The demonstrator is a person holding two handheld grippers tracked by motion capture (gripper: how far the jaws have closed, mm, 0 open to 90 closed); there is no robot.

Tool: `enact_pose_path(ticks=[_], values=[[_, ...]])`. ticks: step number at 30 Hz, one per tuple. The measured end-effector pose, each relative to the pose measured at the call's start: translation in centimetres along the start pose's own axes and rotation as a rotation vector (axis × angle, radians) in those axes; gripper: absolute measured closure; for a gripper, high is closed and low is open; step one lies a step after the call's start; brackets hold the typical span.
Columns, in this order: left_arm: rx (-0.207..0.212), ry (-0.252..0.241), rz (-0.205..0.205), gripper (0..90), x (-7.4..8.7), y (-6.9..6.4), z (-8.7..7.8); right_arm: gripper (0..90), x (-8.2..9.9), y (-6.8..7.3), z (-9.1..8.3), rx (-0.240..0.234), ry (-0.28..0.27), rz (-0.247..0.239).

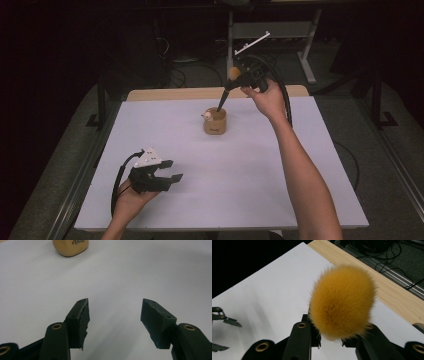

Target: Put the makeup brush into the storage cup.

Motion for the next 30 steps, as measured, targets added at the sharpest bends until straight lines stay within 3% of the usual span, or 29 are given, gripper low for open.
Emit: enact_pose_path(ticks=[7, 9, 12, 18, 19, 22, 30], values=[[-0.004, -0.005, -0.010, 39.3, 0.1, 0.1, -0.2, 72.2, 0.1, -0.9, 1.4, 0.027, 0.023, 0.018], [-0.006, 0.009, 0.004, 39.3, 0.1, 0.2, -0.3, 72.2, 0.2, -1.2, 1.6, 0.031, 0.017, 0.026], [-0.008, -0.004, -0.021, 39.0, 0.2, 0.1, -0.2, 72.1, 0.3, -1.4, 1.8, 0.041, 0.015, 0.037], [-0.007, -0.005, -0.017, 38.8, 0.3, 0.1, -0.3, 72.2, 0.6, -2.0, 2.7, 0.055, 0.012, 0.051], [-0.009, 0.002, -0.004, 38.8, 0.3, 0.2, -0.4, 72.2, 0.6, -2.0, 2.8, 0.052, 0.015, 0.054], [-0.010, -0.006, -0.024, 38.5, 0.4, 0.3, -0.4, 72.2, 0.8, -1.9, 3.2, 0.049, 0.027, 0.059], [-0.011, -0.006, -0.024, 38.4, 0.4, 0.2, -0.5, 72.1, 1.1, -1.8, 4.2, 0.048, 0.036, 0.057]])
Point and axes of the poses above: each handheld gripper's, and its own axes: z roughly forward along the jaws, x roughly out of its underside, y roughly to its left, the point moved 1 cm from there along z, roughly forward along the jaws
